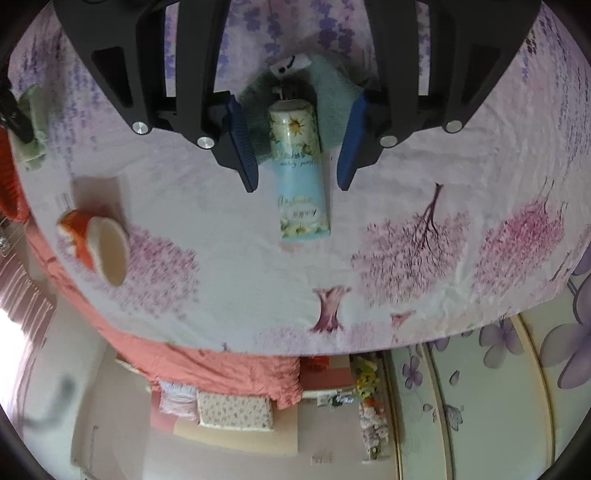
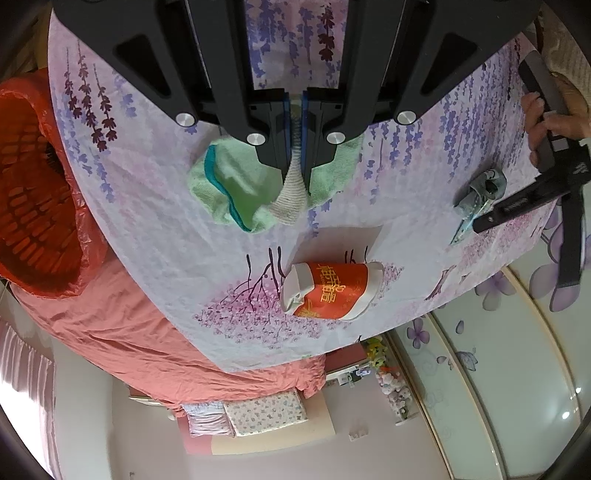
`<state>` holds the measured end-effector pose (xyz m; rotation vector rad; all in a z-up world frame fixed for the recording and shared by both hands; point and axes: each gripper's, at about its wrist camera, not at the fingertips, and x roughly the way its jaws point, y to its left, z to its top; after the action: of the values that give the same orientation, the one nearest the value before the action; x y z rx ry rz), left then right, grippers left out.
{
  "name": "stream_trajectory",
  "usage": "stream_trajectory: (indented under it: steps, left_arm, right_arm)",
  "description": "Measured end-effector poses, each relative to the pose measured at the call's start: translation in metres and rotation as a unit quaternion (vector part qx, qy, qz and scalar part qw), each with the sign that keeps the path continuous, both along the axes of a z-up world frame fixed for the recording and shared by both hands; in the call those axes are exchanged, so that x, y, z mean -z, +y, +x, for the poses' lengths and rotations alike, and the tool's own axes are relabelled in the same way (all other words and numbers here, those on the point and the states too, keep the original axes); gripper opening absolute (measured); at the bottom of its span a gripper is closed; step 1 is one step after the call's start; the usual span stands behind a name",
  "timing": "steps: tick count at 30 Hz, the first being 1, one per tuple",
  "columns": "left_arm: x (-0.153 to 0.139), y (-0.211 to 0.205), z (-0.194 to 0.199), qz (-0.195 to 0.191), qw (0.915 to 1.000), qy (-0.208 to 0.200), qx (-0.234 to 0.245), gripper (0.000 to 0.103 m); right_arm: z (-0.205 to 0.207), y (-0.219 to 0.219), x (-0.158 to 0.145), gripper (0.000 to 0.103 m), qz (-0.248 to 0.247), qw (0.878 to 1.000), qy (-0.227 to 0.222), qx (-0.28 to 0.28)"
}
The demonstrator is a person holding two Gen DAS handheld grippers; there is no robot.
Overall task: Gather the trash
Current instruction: 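Lift the cream tube with the left tool, leaving the grey sock on the bed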
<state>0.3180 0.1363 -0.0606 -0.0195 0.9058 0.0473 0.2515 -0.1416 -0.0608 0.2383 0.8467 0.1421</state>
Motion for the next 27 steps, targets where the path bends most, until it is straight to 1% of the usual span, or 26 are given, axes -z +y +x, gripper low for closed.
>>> stream_trajectory:
  steps: [1, 2, 3, 4, 5, 7, 10, 12, 21, 27]
  left_arm:
    - [0.004, 0.000, 0.002, -0.001, 1.0000, 0.005, -0.002, 0.044]
    - [0.007, 0.000, 0.003, -0.002, 1.0000, 0.008, -0.004, 0.041]
    - [0.010, 0.000, 0.005, -0.006, 0.9999, 0.011, -0.002, 0.036]
    - [0.011, -0.002, 0.006, -0.006, 0.9999, 0.010, -0.002, 0.034]
    - [0.012, -0.002, 0.007, -0.004, 0.9999, 0.010, -0.002, 0.030]
    - [0.012, -0.003, 0.010, -0.001, 1.0000, 0.008, -0.001, 0.030]
    - [0.010, 0.001, 0.012, -0.015, 0.9998, 0.011, -0.004, 0.029]
    - [0.003, 0.005, 0.009, -0.023, 0.9997, 0.004, -0.004, 0.029]
    - [-0.033, 0.001, 0.002, -0.026, 0.9992, -0.029, 0.010, 0.029]
    - [-0.042, -0.012, -0.002, -0.031, 0.9984, -0.041, 0.023, 0.029]
  right_arm:
    - [0.000, 0.000, 0.001, 0.004, 0.000, 1.000, 0.001, -0.001]
    - [0.000, 0.000, 0.001, 0.004, -0.001, 1.000, 0.001, -0.001]
    - [0.000, 0.000, 0.001, 0.004, -0.001, 1.000, 0.002, -0.001]
    - [0.000, 0.000, 0.002, 0.004, -0.002, 1.000, 0.003, -0.001]
    - [0.001, 0.000, 0.002, 0.004, -0.002, 1.000, 0.003, -0.001]
    - [0.001, -0.001, 0.003, 0.004, -0.001, 1.000, 0.005, 0.001]
    - [0.000, -0.002, 0.002, 0.004, 0.000, 1.000, 0.003, 0.002]
    - [-0.001, -0.002, 0.000, 0.004, 0.001, 1.000, 0.000, 0.003]
    - [-0.003, -0.006, -0.010, 0.004, 0.009, 1.000, -0.015, 0.008]
    - [-0.004, -0.006, -0.010, 0.004, 0.009, 1.000, -0.017, 0.008]
